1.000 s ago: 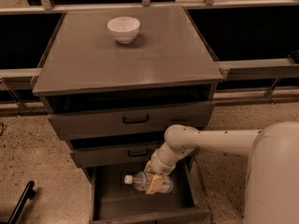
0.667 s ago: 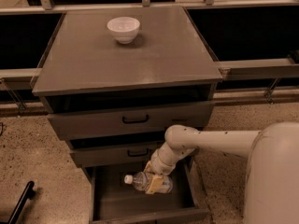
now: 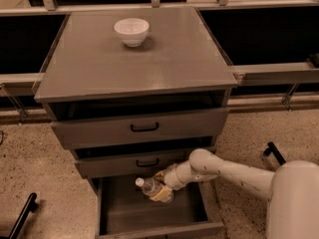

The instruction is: Place blue plastic bottle into bottom drawer

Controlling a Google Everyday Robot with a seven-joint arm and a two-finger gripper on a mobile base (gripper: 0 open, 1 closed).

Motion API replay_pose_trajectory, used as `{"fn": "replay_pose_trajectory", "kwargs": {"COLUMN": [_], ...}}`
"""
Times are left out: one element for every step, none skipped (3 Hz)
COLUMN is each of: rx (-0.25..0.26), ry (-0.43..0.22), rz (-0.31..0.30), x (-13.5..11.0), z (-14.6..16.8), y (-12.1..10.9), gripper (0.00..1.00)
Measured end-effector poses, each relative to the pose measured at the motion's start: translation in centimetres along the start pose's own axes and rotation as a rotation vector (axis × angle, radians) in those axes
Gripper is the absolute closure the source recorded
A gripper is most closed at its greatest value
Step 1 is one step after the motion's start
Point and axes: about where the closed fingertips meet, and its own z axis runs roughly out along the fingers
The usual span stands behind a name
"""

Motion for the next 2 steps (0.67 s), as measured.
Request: {"fn": "replay_pose_trajectory", "kwargs": {"rx": [0.104, 0.091], "ry": [-0.091, -0.085], "rz": [0.052, 0.051], "x": [3.1, 4.0], "z": [3.6, 5.1], "y": [-0.7, 0.1], "gripper": [1.0, 1.0]}}
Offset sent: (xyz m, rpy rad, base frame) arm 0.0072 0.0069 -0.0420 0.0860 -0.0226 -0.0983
